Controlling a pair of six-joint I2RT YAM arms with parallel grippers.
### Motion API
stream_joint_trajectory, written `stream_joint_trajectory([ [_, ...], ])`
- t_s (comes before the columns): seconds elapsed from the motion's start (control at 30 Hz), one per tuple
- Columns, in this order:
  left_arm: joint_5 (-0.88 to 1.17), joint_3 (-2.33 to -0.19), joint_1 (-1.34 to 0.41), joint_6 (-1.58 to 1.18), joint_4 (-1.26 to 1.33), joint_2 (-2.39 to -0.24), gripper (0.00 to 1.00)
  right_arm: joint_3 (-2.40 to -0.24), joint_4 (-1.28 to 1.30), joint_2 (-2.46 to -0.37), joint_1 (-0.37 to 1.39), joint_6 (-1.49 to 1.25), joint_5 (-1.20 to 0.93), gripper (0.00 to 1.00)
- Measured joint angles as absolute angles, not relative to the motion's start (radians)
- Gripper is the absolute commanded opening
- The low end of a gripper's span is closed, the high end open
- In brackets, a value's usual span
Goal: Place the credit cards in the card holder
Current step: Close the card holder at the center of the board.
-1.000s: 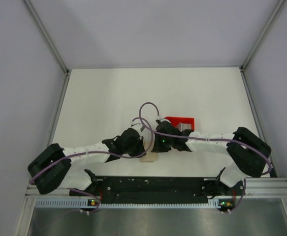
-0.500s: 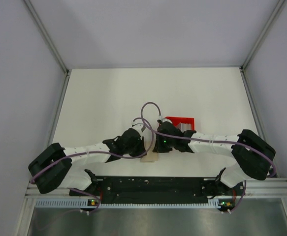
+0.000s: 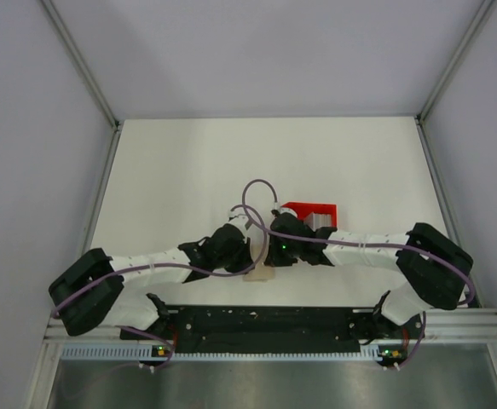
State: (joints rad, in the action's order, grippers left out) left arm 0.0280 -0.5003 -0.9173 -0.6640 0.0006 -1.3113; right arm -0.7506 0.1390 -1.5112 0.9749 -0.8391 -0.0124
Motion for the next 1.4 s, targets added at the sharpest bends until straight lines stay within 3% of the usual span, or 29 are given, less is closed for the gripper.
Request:
stream_joint_trajectory([
  [0.07,0.027,-0.500,-0.918,-0.664,0.000,-1.311,0.01,-0.751,0.136,-1.522,0.975,-0.841,-0.007,0.02],
  [0.23,0.013,-0.502,-0.922,-0.677,-0.024,-1.296,0.31,-0.751,0.126,-1.530,0.975,-0.842,-0.001,0.03],
  [0.37,0.005,-0.502,-0.937,-0.686,-0.106,-1.238,0.36,-0.751,0.128,-1.530,0.975,-0.841,0.011,0.03],
  [0.63,0.011,-0.500,-0.942,-0.681,-0.186,-1.202,0.32,-0.751,0.131,-1.530,0.975,-0.840,0.021,0.03],
  [0.77,0.008,-0.500,-0.941,-0.677,-0.182,-1.209,0.18,-0.753,0.131,-1.530,0.982,-0.839,0.017,0.03],
  [0.87,0.001,-0.496,-0.941,-0.678,-0.183,-1.209,0.13,-0.754,0.128,-1.530,0.991,-0.837,0.012,0.03],
  [1.4,-0.002,-0.492,-0.941,-0.678,-0.179,-1.209,0.09,-0.788,0.115,-1.566,1.016,-0.833,-0.022,0.03],
])
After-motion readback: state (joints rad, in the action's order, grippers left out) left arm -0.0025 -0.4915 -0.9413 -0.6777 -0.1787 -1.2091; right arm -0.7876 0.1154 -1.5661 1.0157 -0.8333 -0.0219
